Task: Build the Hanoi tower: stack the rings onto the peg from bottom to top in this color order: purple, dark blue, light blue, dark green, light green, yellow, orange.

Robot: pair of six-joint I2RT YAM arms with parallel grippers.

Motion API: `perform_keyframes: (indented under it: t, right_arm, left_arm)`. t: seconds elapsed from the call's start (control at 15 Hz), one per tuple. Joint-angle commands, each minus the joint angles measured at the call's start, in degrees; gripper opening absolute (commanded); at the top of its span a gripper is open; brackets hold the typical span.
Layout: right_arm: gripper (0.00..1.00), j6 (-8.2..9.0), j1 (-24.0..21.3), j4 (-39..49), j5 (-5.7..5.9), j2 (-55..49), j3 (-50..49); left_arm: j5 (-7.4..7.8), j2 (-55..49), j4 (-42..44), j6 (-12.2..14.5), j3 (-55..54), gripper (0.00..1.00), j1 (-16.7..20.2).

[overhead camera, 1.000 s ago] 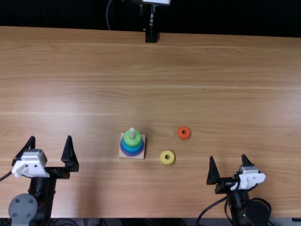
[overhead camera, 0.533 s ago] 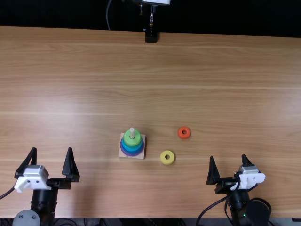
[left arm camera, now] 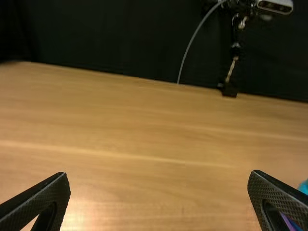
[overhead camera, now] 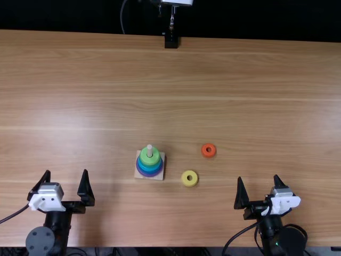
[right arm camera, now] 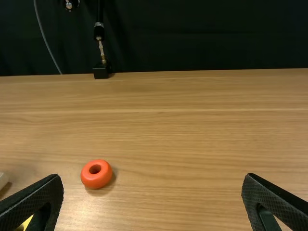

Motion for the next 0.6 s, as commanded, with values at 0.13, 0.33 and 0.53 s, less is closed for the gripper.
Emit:
perform_keyframes:
  t: [0.13, 0.33, 0.53]
  right_arm:
    - [1.00, -0.27, -0.47, -4.08, -0.31, -0.69, -2.83]
    - [1.00, -0.27, -0.47, -4.08, -0.31, -0.69, -2.83]
    - [1.00, -0.27, -0.47, -4.08, -0.31, -0.69, -2.83]
  left_arm:
    - [-0.84, -0.62, -0.56, 1.78, -1.52, 1.00, 0.35]
    - [-0.63, -0.62, -0.35, 4.52, -1.52, 1.00, 0.35]
    - [-0.63, -0.62, -0.35, 4.41, -1.52, 1.00, 0.35]
